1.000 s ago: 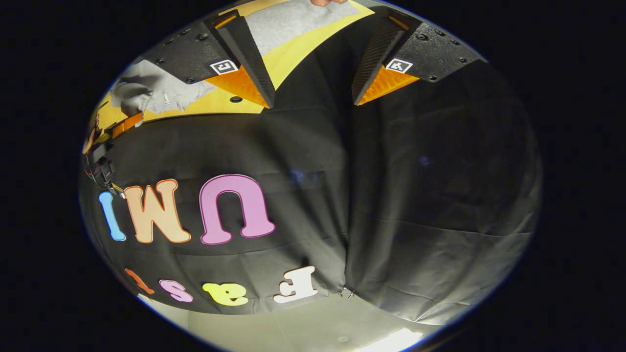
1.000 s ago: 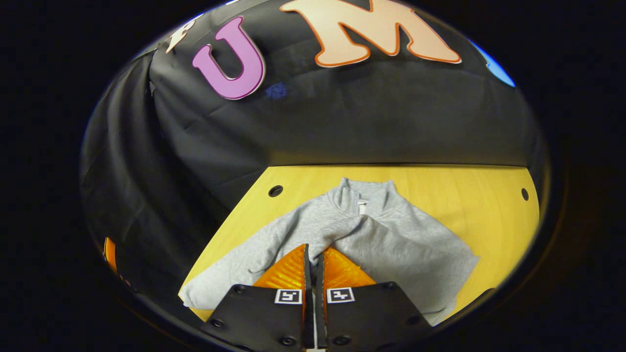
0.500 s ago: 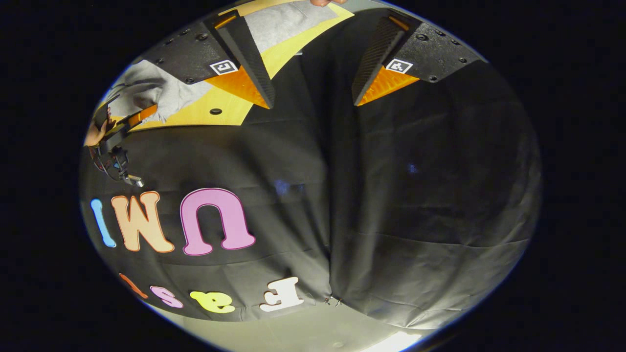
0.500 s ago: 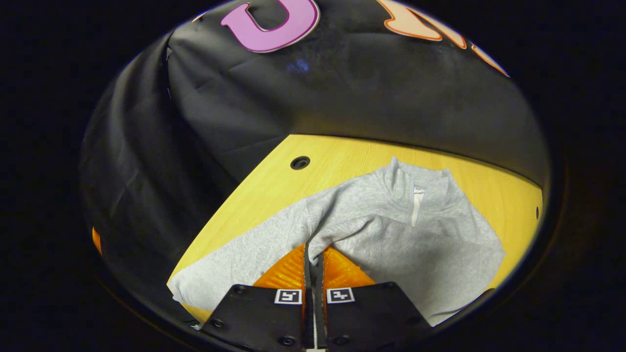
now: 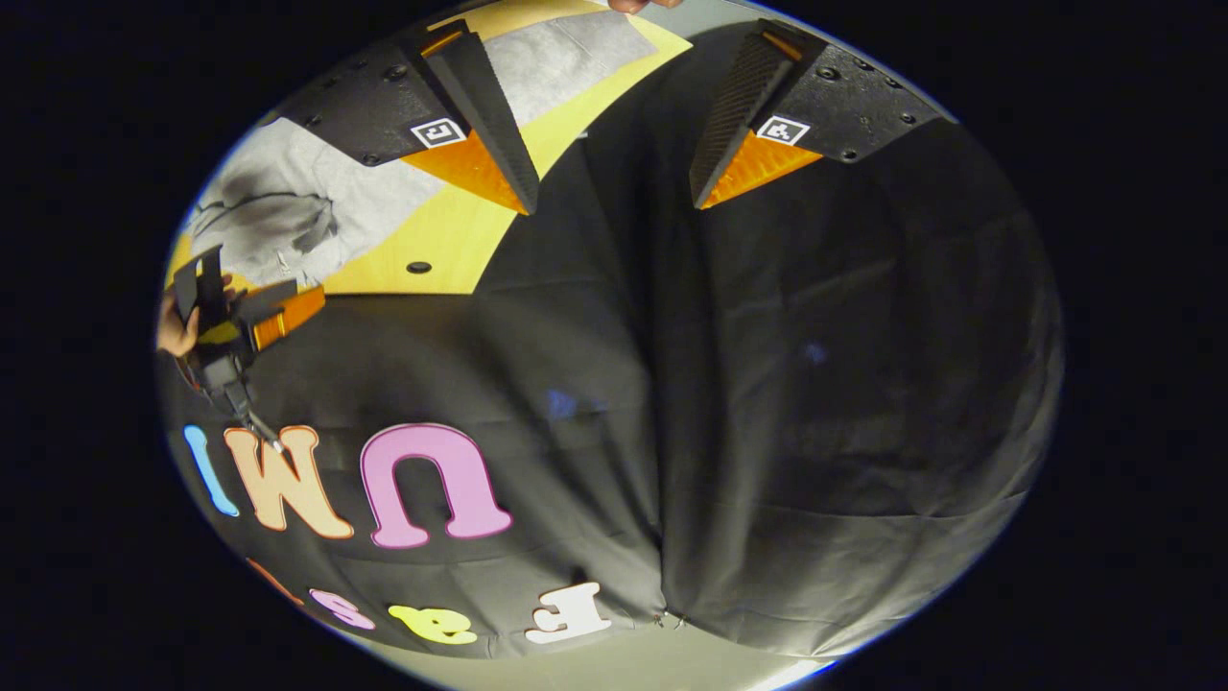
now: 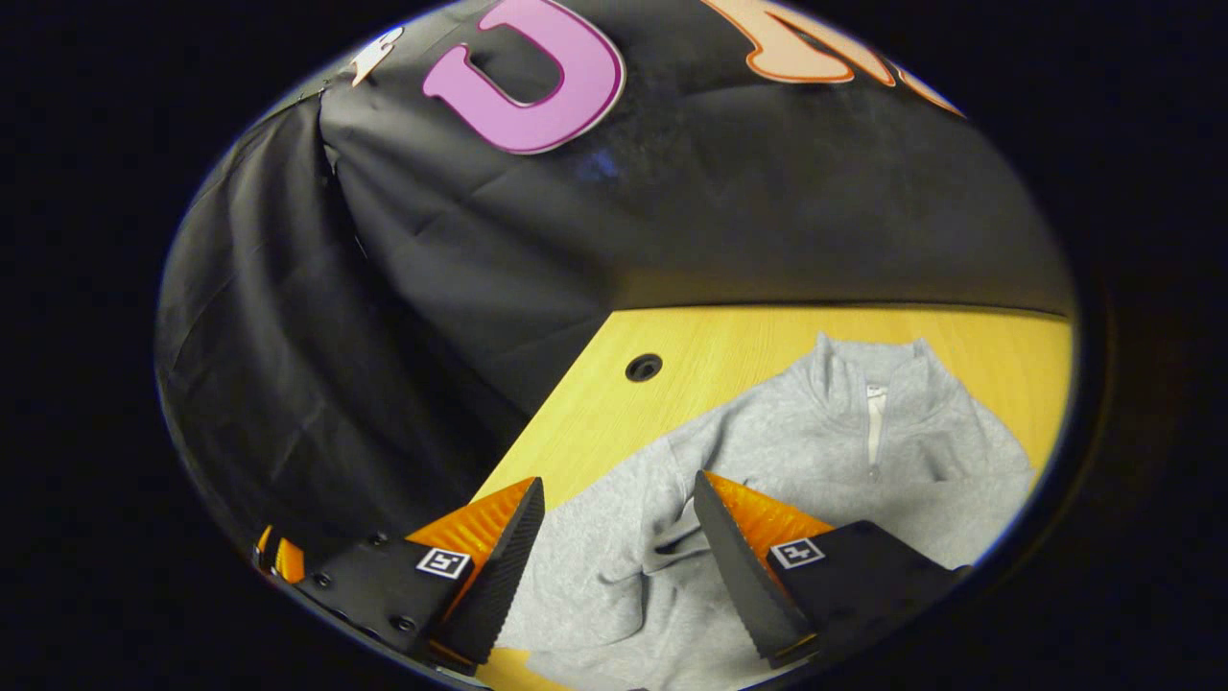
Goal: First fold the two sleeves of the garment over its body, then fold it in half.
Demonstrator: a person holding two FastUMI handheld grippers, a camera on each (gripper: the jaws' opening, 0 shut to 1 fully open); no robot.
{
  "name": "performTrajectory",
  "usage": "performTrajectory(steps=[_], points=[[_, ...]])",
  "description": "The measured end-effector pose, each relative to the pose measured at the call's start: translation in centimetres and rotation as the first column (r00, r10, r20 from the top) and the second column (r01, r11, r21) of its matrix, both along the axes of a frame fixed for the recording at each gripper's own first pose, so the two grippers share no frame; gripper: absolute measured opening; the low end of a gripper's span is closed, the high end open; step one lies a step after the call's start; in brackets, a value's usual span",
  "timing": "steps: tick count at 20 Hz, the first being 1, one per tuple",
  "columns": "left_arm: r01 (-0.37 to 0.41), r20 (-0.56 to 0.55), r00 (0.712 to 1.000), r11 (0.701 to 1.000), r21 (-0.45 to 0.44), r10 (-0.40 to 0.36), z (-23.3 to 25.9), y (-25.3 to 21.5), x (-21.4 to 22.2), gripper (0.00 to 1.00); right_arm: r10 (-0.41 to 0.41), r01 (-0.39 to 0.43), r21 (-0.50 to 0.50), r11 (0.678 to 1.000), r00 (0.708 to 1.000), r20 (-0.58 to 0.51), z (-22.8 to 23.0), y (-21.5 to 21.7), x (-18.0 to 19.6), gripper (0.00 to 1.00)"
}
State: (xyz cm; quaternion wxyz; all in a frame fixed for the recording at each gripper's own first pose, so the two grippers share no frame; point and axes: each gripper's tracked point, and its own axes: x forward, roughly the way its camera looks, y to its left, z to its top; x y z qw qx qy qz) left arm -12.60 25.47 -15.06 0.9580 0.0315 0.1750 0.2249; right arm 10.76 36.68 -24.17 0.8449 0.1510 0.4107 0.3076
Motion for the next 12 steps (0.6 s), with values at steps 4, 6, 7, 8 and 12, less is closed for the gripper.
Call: performTrajectory(steps=[4, 6, 7, 8, 12], points=[[0.017, -0.107, 0.994, 0.997, -0.073, -0.025, -5.2, -1.0, -0.8, 0.96, -0.022, 0.022, 0.002, 1.000, 0.998, 0.063, 2.3, -2.3, 0.7, 0.98], [0.022, -0.165, 0.986, 0.995, -0.097, -0.038, -7.6, -1.2, -1.1, 0.96, -0.017, 0.020, -0.022, 1.000, 0.995, 0.094, 3.1, -3.7, 0.6, 0.97], [0.025, -0.191, 0.981, 0.994, -0.109, -0.045, -8.7, -1.4, -1.4, 0.96, -0.012, 0.017, -0.038, 0.999, 0.994, 0.111, 3.5, -4.4, 0.7, 0.97], [0.022, -0.220, 0.974, 0.992, -0.124, -0.049, -9.8, -1.5, -1.9, 0.96, -0.006, 0.013, -0.054, 0.998, 0.992, 0.128, 3.5, -5.0, 0.5, 0.98], [0.010, -0.300, 0.952, 0.982, -0.190, -0.068, -13.4, -1.7, -2.7, 0.96, -0.004, 0.016, -0.082, 0.996, 0.989, 0.146, 3.5, -6.8, -0.3, 0.98]])
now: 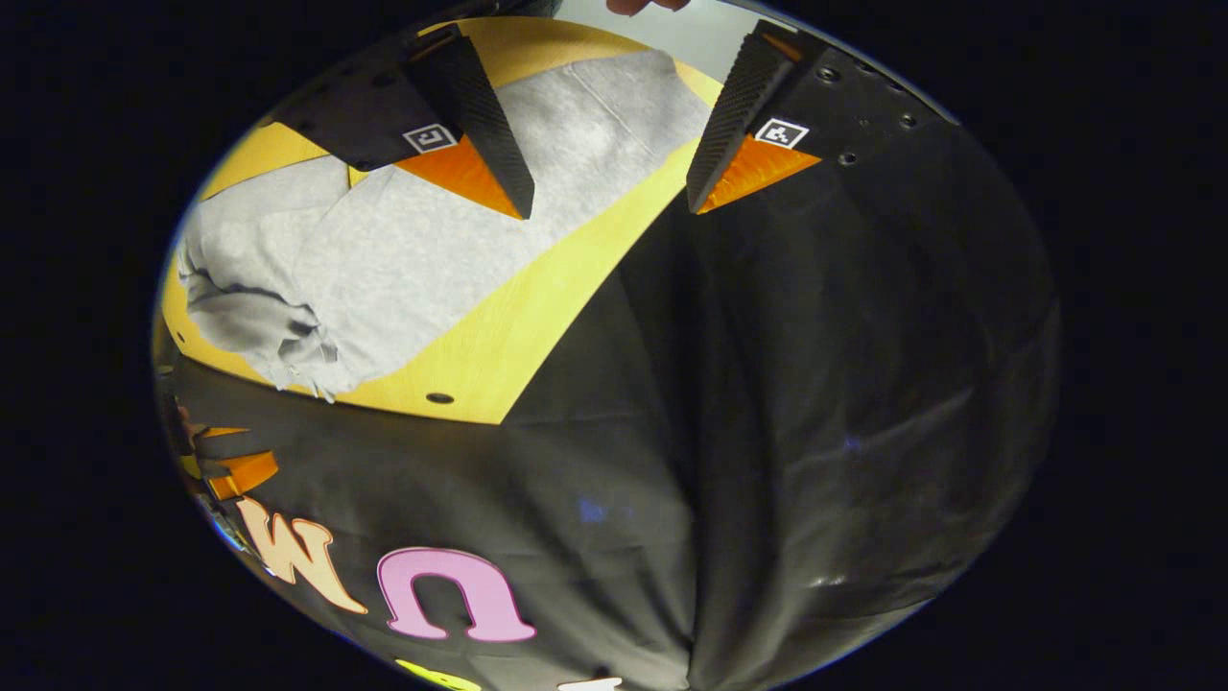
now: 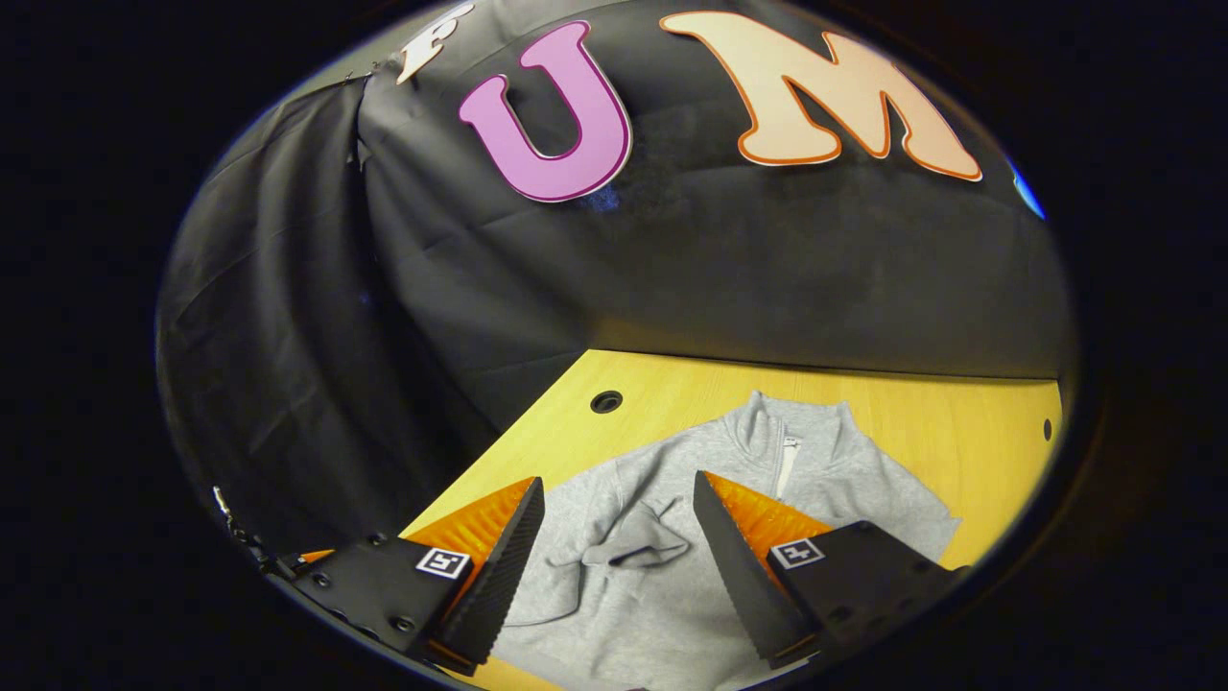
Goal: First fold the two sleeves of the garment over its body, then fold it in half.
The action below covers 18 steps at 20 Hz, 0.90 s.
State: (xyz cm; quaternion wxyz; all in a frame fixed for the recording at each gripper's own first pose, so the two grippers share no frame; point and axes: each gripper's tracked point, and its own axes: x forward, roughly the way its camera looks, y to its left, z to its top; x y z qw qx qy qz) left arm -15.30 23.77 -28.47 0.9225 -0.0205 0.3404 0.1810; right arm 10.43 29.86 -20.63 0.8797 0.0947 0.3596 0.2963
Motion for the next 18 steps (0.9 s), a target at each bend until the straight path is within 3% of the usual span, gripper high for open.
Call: performTrajectory(steps=[1, 2, 8, 9, 10, 12, 14, 16, 18], points=[[-0.001, -0.020, 1.000, 1.000, -0.015, 0.001, -0.7, -0.3, -0.2, 0.96, -0.008, 0.008, 0.002, 1.000, 1.000, -0.004, 0.0, -0.4, -0.2, 0.93], [-0.004, -0.035, 0.999, 1.000, -0.023, 0.003, -1.2, -0.1, -0.4, 0.96, -0.015, 0.015, 0.003, 1.000, 1.000, -0.005, 0.0, -0.8, -0.3, 0.98], [-0.029, -0.140, 0.990, 0.999, -0.041, 0.023, -4.6, 0.2, -1.2, 0.96, -0.048, 0.048, -0.023, 0.999, 0.999, 0.020, 0.1, -3.0, -0.2, 0.98], [-0.031, -0.167, 0.986, 0.998, -0.056, 0.022, -5.2, 0.2, -1.6, 0.96, -0.049, 0.050, -0.022, 0.999, 0.999, 0.021, 0.2, -3.1, -0.3, 0.93], [-0.025, -0.133, 0.991, 0.998, -0.054, 0.018, -4.6, 0.2, -1.1, 1.00, -0.053, 0.053, -0.020, 0.998, 0.998, 0.021, 0.3, -3.3, -0.4, 0.98], [-0.024, -0.161, 0.987, 0.997, -0.069, 0.012, -4.9, 0.1, -1.4, 0.93, -0.057, 0.057, -0.016, 0.998, 0.998, 0.022, 0.4, -3.6, -0.5, 0.98], [-0.052, -0.141, 0.989, 0.991, -0.120, 0.035, -5.3, -0.3, -1.0, 0.93, -0.062, 0.063, -0.012, 0.998, 0.998, 0.024, 0.6, -3.9, -0.6, 0.98], [-0.095, -0.118, 0.990, 0.984, -0.150, 0.077, -5.1, -0.5, -0.7, 0.79, -0.065, 0.065, 0.000, 0.998, 0.998, 0.021, 0.8, -4.1, -0.9, 0.98], [-0.052, -0.131, 0.991, 0.987, -0.154, 0.032, -5.5, -1.3, -0.7, 0.76, -0.067, 0.067, 0.004, 0.998, 0.998, 0.020, 1.0, -4.7, -1.3, 0.98]])
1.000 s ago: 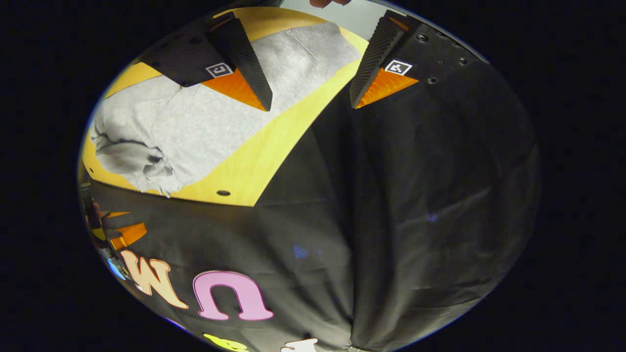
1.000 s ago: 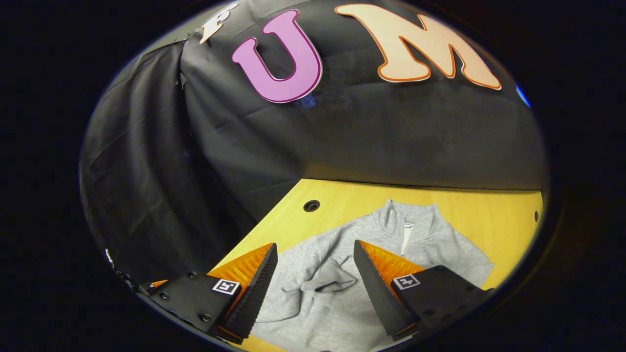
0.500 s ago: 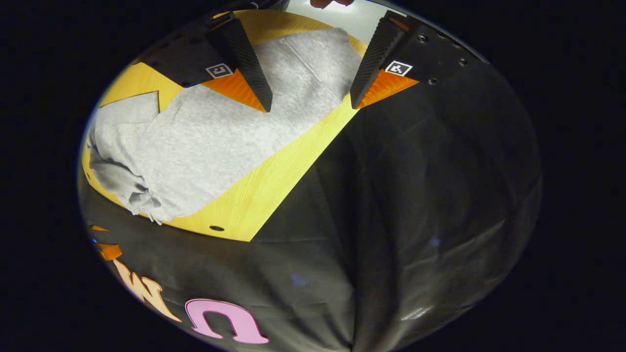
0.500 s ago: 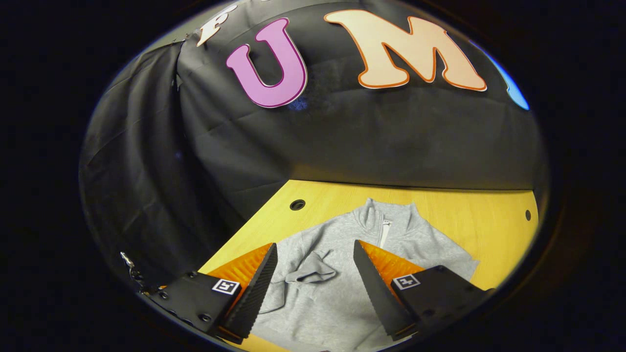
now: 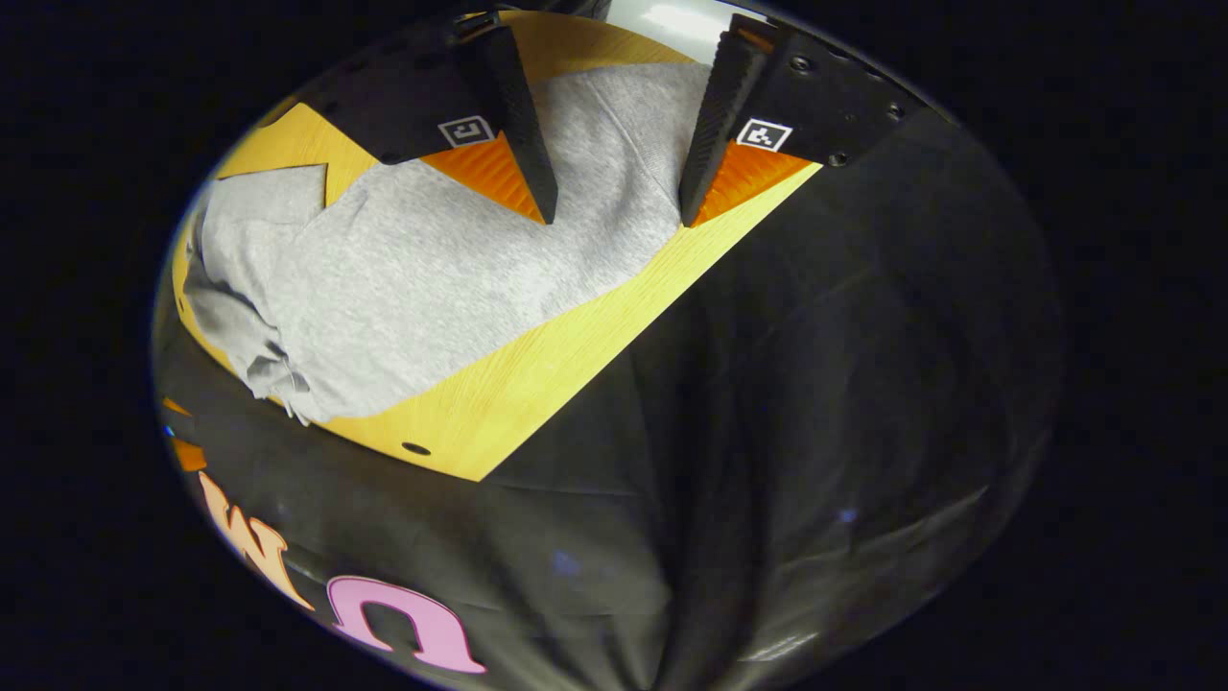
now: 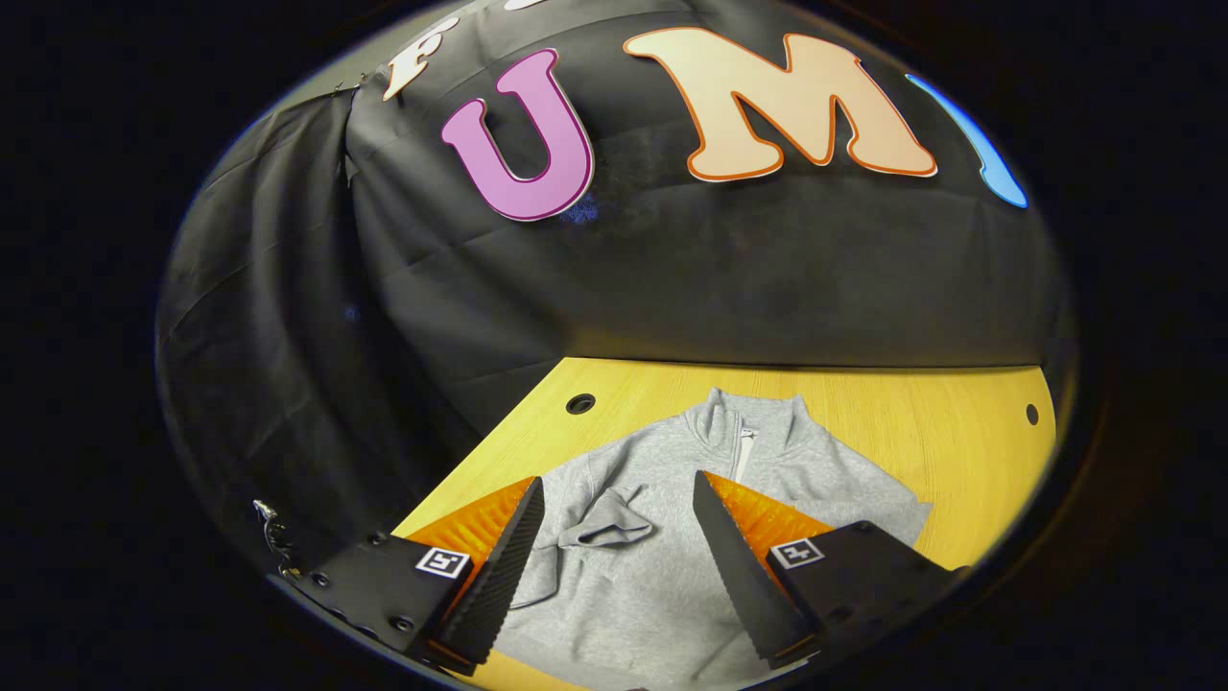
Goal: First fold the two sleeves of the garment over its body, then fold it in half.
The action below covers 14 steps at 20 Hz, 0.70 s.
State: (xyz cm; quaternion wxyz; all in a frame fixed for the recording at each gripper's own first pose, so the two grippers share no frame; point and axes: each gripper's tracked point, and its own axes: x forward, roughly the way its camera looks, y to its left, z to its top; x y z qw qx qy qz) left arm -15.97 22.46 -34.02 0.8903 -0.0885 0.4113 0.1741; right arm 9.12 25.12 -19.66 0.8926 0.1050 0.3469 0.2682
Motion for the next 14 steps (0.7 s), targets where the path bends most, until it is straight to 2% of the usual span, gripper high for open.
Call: performTrajectory(steps=[1, 2, 3, 4, 6, 7, 10, 12, 14], points=[[0.022, -0.009, 1.000, 1.000, -0.005, -0.022, 0.2, -0.5, 0.1, 0.69, 0.000, 0.000, -0.001, 1.000, 1.000, 0.005, 0.2, -0.4, -0.1, 0.98], [0.037, -0.011, 0.999, 0.999, 0.001, -0.037, 0.3, -0.7, 0.4, 0.51, -0.003, 0.003, -0.003, 1.000, 1.000, 0.013, 0.2, -0.8, -0.3, 0.98], [0.049, -0.009, 0.999, 0.999, -0.001, -0.049, 0.3, -1.0, 0.9, 0.47, -0.007, 0.007, -0.005, 1.000, 1.000, 0.020, 0.4, -1.2, -0.3, 0.98], [0.046, -0.009, 0.999, 0.999, 0.005, -0.046, 0.3, -1.2, 0.9, 0.30, -0.011, 0.011, -0.002, 1.000, 1.000, 0.023, 0.4, -1.6, -0.5, 0.98], [0.027, -0.001, 1.000, 0.999, 0.020, -0.027, 0.3, -1.4, 1.1, 0.19, -0.022, 0.022, 0.009, 1.000, 0.999, 0.023, 0.7, -2.4, -0.7, 0.98], [0.023, 0.004, 1.000, 0.999, 0.024, -0.023, 0.3, -1.6, 1.0, 0.17, -0.030, 0.029, 0.009, 1.000, 0.999, 0.025, 0.8, -2.9, -0.7, 0.98], [0.052, -0.035, 0.998, 0.998, 0.046, -0.050, 0.3, -1.8, 1.1, 0.02, -0.079, 0.079, -0.006, 0.997, 0.996, 0.050, 0.9, -5.1, -0.3, 0.98], [0.055, -0.083, 0.995, 0.998, 0.023, -0.053, 0.5, -2.1, 1.3, 0.00, -0.104, 0.104, 0.020, 0.994, 0.994, 0.038, 1.1, -6.0, -0.5, 0.98], [0.042, -0.080, 0.996, 0.999, -0.019, -0.043, 1.1, -2.4, 2.2, 0.00, -0.124, 0.124, 0.028, 0.992, 0.992, 0.030, 1.0, -7.3, -0.7, 0.98]])
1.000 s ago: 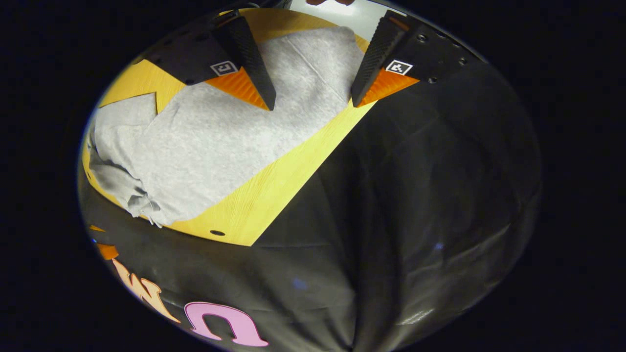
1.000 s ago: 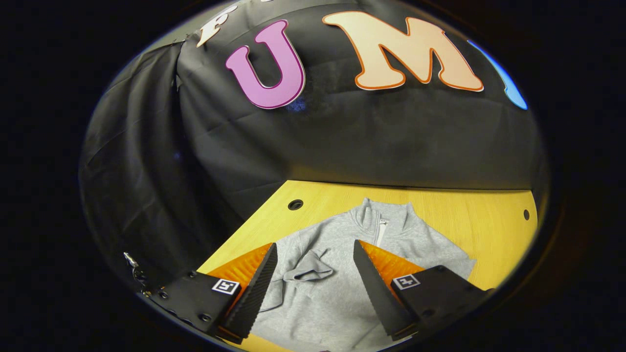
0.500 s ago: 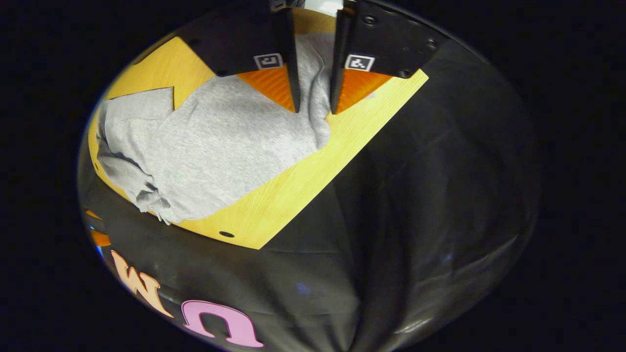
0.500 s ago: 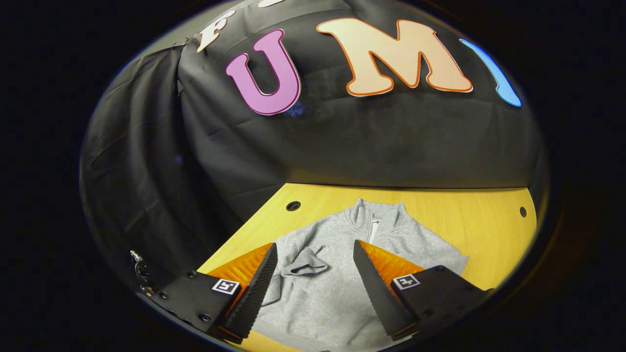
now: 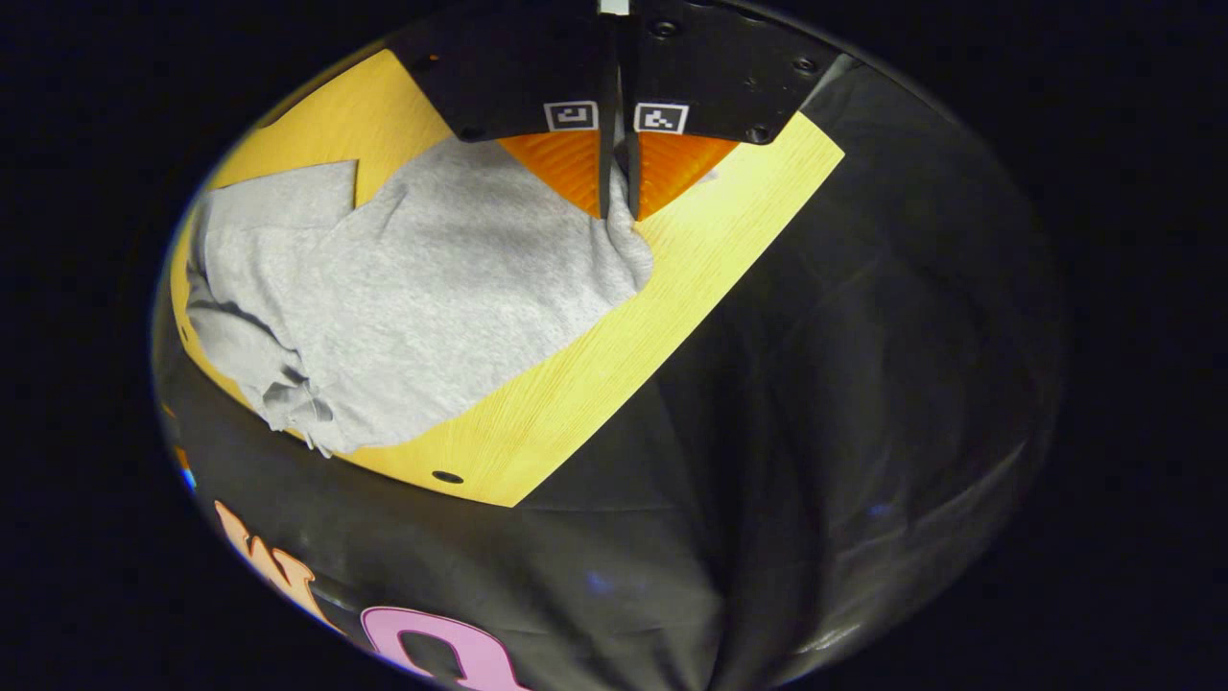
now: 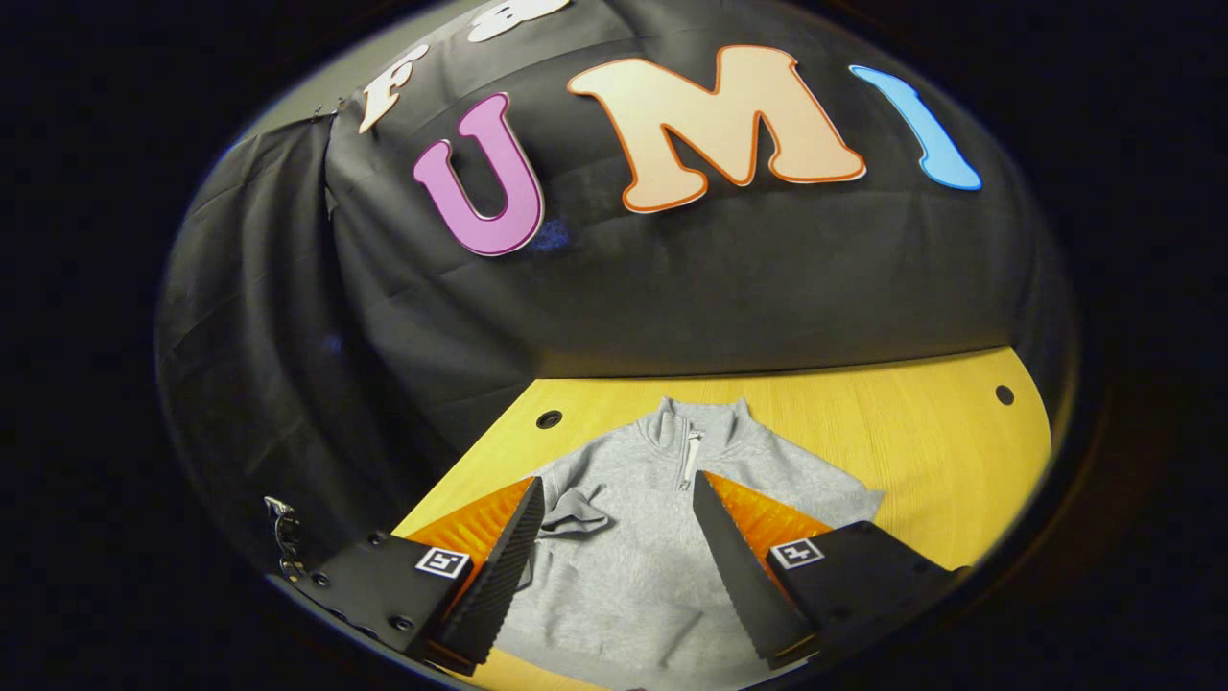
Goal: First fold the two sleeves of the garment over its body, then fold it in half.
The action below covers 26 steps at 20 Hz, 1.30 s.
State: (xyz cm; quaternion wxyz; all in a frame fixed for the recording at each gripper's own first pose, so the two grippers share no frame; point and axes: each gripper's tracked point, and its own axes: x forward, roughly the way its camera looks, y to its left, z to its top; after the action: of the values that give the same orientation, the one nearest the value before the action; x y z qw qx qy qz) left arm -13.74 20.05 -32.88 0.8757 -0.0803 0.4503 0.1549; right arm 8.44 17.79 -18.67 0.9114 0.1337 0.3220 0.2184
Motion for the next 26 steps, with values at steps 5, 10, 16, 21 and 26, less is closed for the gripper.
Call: performTrajectory(steps=[5, 10, 16, 21, 26], points=[[-0.039, 0.040, 0.998, 0.998, -0.040, 0.040, 2.6, -0.1, 2.5, 0.00, -0.039, 0.039, -0.006, 0.999, 0.999, -0.023, -0.9, -3.3, -0.9, 0.98], [-0.031, 0.135, 0.990, 0.998, -0.062, 0.039, 6.6, -1.0, 7.4, 0.00, -0.069, 0.068, -0.012, 0.998, 0.997, -0.021, -1.0, -6.4, -2.0, 0.98], [0.035, 0.218, 0.976, 0.999, -0.027, -0.028, 10.2, -2.7, 12.3, 0.00, -0.132, 0.132, -0.026, 0.991, 0.991, -0.021, -0.7, -11.4, -2.7, 0.97], [0.091, 0.258, 0.963, 0.995, -0.039, -0.078, 12.4, -5.3, 16.1, 0.02, -0.183, 0.182, -0.030, 0.983, 0.983, -0.021, -0.3, -15.1, -3.5, 0.98], [0.207, 0.292, 0.937, 0.978, -0.015, -0.194, 14.6, -10.5, 20.6, 0.00, -0.229, 0.227, -0.055, 0.972, 0.973, -0.031, -0.7, -19.1, -4.7, 0.97]])
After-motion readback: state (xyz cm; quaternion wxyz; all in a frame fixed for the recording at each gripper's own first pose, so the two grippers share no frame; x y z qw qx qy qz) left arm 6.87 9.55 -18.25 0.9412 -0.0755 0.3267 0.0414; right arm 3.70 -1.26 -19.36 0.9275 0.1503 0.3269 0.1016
